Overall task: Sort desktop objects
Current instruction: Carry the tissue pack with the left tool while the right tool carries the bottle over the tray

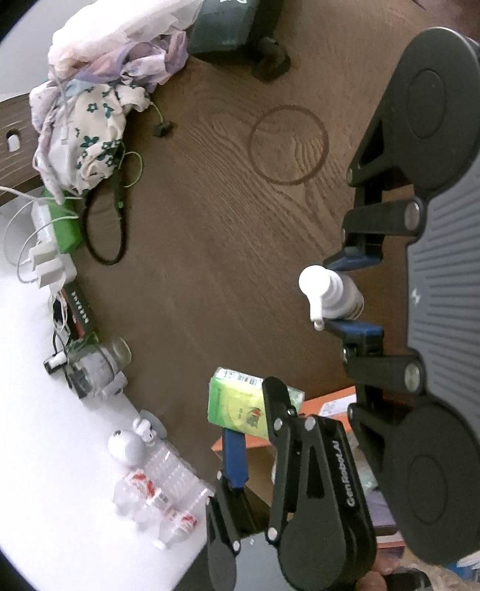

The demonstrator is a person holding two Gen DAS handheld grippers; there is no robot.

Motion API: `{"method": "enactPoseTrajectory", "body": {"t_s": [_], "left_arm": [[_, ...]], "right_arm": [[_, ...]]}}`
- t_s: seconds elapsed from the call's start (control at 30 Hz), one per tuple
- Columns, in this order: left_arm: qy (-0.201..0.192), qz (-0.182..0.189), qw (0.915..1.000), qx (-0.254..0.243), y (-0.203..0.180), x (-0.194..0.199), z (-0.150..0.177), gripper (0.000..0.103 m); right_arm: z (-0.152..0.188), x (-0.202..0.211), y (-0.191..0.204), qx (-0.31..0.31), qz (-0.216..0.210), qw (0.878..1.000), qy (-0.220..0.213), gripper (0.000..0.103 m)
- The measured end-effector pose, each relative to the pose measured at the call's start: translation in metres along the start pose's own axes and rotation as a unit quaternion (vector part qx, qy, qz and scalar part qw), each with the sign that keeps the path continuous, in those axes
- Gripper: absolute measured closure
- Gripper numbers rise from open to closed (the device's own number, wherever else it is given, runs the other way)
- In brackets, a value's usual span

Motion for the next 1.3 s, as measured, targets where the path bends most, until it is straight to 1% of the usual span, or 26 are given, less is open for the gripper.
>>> {"method": "enactPoseTrajectory", "body": {"t_s": [0.23, 0.43, 0.63, 0.77, 0.97, 1.07, 1.1, 1.3], "left_arm": [[-0.017, -0.014, 0.999, 0.039, -0.012, 0.038, 0.018, 0.051], [-0.036, -0.027, 0.9961, 0.076, -0.021, 0.072, 0.035, 0.051], [-0.049, -0.038, 0.9895, 0.13, -0.026, 0.103, 0.062, 0.051], [-0.058, -0.05, 0.9838, 0.162, -0.03, 0.123, 0.079, 0.051], [-0.075, -0.07, 0.969, 0.225, -0.038, 0.157, 0.113, 0.051], [-0.077, -0.08, 0.9586, 0.262, -0.041, 0.171, 0.134, 0.051], [-0.078, -0.084, 0.9545, 0.275, -0.041, 0.175, 0.141, 0.051], [-0.073, -0.119, 0.922, 0.361, -0.039, 0.2, 0.19, 0.051]], "right_arm": [[0.012, 0.024, 0.0, 0.046, -0.014, 0.999, 0.003, 0.076], [0.02, 0.049, 0.008, 0.098, -0.031, 0.995, 0.001, 0.076], [0.027, 0.069, 0.021, 0.136, -0.058, 0.989, 0.009, 0.076], [0.032, 0.081, 0.032, 0.153, -0.087, 0.984, 0.03, 0.076], [0.039, 0.098, 0.051, 0.203, -0.107, 0.973, 0.034, 0.076], [0.044, 0.101, 0.059, 0.219, -0.115, 0.968, 0.039, 0.076], [0.046, 0.101, 0.061, 0.224, -0.118, 0.966, 0.042, 0.076], [0.056, 0.102, 0.077, 0.248, -0.137, 0.957, 0.056, 0.076]]}}
Point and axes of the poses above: each gripper's, at about its wrist camera, not at the fingertips, and x roughly against the way its jaws point, y to its left, z to its underside, the point moved 4 cm from there along -x, roughly the way its jaws point
